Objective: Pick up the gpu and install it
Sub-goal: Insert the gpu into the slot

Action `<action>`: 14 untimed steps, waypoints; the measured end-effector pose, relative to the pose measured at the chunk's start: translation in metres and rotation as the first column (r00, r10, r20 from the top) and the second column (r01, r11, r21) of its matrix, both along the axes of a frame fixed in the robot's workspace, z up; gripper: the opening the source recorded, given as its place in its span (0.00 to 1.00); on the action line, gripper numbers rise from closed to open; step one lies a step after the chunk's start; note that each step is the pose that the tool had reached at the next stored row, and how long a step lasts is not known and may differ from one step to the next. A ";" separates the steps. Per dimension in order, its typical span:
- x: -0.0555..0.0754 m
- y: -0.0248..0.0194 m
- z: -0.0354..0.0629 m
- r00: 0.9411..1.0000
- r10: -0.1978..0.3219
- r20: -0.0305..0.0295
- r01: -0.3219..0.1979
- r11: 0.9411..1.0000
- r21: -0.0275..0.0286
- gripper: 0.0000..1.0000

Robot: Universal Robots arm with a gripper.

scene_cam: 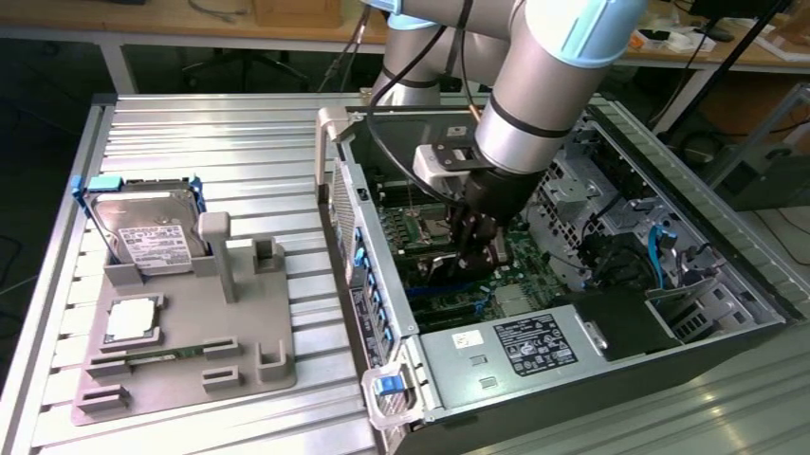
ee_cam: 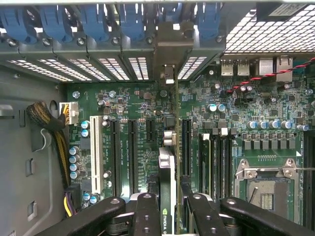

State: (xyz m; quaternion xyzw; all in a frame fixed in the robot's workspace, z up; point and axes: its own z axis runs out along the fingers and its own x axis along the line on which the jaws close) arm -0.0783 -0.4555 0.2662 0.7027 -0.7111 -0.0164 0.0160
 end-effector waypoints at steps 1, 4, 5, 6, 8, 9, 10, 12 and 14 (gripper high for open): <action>0.000 -0.0001 -0.0002 1.000 0.000 0.000 0.000 1.000 0.000 0.27; 0.000 -0.0002 -0.0020 1.000 0.000 0.000 0.000 1.000 0.000 0.27; 0.000 -0.0002 -0.0028 1.000 0.000 0.000 0.000 1.000 0.000 0.27; 0.000 -0.0003 -0.0035 1.000 0.000 0.000 0.000 1.000 0.000 0.27; 0.000 -0.0003 -0.0048 1.000 0.000 0.000 0.000 1.000 0.000 0.27; 0.000 -0.0003 -0.0053 1.000 0.000 0.000 0.000 1.000 0.000 0.27; 0.000 -0.0003 -0.0059 1.000 0.000 0.000 0.000 1.000 0.000 0.27; 0.000 -0.0003 -0.0074 1.000 -0.001 0.000 0.001 1.000 0.000 0.27; -0.001 -0.0003 -0.0089 1.000 -0.001 0.000 0.001 1.000 -0.001 0.27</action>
